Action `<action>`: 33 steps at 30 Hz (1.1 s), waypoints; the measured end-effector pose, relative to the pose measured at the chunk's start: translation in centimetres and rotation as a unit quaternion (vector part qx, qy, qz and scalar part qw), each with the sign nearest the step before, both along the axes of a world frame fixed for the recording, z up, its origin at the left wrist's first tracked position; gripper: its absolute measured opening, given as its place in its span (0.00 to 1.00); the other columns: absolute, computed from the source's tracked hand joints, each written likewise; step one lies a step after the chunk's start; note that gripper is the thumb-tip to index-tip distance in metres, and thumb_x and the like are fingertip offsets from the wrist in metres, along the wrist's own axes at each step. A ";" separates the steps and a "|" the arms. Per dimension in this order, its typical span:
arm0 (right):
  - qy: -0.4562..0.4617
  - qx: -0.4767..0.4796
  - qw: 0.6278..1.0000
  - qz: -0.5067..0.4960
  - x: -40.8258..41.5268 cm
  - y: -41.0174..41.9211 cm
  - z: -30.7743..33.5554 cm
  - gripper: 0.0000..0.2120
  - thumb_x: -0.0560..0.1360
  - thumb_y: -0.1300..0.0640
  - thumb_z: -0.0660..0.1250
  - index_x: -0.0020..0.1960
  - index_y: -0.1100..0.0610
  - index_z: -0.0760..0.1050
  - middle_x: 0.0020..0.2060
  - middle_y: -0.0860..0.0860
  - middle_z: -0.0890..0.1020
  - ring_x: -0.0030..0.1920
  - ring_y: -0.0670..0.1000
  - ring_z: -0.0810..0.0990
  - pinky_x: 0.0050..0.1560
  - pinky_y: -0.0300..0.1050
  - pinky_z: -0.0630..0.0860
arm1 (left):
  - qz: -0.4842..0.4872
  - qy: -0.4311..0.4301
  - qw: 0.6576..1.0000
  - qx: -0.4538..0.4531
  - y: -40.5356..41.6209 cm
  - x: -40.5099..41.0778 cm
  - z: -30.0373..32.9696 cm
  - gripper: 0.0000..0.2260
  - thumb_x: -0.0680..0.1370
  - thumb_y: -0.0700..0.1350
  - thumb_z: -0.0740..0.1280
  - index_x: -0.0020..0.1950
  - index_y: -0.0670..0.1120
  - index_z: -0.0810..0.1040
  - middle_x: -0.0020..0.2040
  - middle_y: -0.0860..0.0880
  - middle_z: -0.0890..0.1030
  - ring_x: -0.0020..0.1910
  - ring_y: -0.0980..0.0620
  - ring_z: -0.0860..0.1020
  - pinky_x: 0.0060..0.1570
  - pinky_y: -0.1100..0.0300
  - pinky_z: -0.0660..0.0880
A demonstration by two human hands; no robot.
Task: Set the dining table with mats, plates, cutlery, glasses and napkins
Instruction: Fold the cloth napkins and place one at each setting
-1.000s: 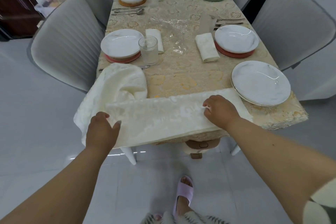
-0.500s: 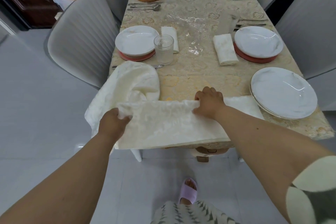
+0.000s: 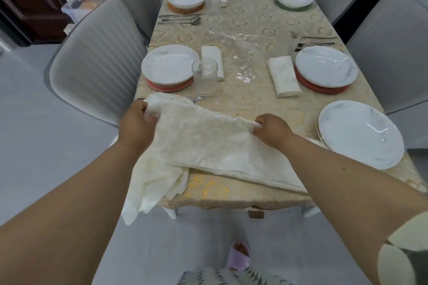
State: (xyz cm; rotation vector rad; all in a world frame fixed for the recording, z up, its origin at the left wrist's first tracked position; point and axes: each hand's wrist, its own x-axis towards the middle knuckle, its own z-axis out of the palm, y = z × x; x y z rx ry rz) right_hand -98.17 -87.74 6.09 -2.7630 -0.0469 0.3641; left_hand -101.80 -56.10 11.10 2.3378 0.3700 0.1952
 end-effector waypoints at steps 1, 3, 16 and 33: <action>-0.004 -0.022 1.000 -0.002 0.2 -0.2 0.0 0.10 0.75 0.52 0.65 0.37 0.54 0.70 0.38 0.50 0.75 0.45 0.56 0.74 0.43 0.44 0.65 | 0.000 0.009 1.000 -0.003 -0.2 0.8 -0.1 0.11 0.79 0.44 0.64 0.61 0.45 0.72 0.47 0.51 0.76 0.46 0.48 0.74 0.40 0.57 0.69; -0.026 -0.061 0.998 -0.010 0.2 -0.5 -0.3 0.09 0.74 0.51 0.66 0.51 0.54 0.75 0.51 0.52 0.77 0.55 0.56 0.75 0.51 0.46 0.67 | -0.001 0.015 1.000 0.012 -0.9 1.9 -0.4 0.19 0.78 0.40 0.66 0.68 0.45 0.68 0.57 0.45 0.76 0.55 0.44 0.75 0.50 0.53 0.72; -0.029 -0.056 0.994 0.089 -6.1 4.9 -6.0 0.44 0.69 0.31 0.25 0.78 0.52 0.39 0.78 0.50 0.41 0.77 0.49 0.36 0.73 0.52 0.31 | -0.307 0.161 0.842 0.414 -7.6 0.5 -8.7 0.38 0.70 0.65 0.27 0.79 0.53 0.40 0.79 0.51 0.40 0.77 0.52 0.35 0.72 0.44 0.30; -0.030 0.073 0.995 0.056 -10.0 -1.3 -4.3 0.23 0.59 0.35 0.66 0.45 0.51 0.74 0.42 0.44 0.71 0.44 0.46 0.66 0.45 0.42 0.61 | -0.570 -0.054 0.777 0.263 -10.8 -0.8 -8.8 0.20 0.69 0.64 0.62 0.47 0.49 0.79 0.46 0.50 0.79 0.41 0.48 0.77 0.39 0.57 0.73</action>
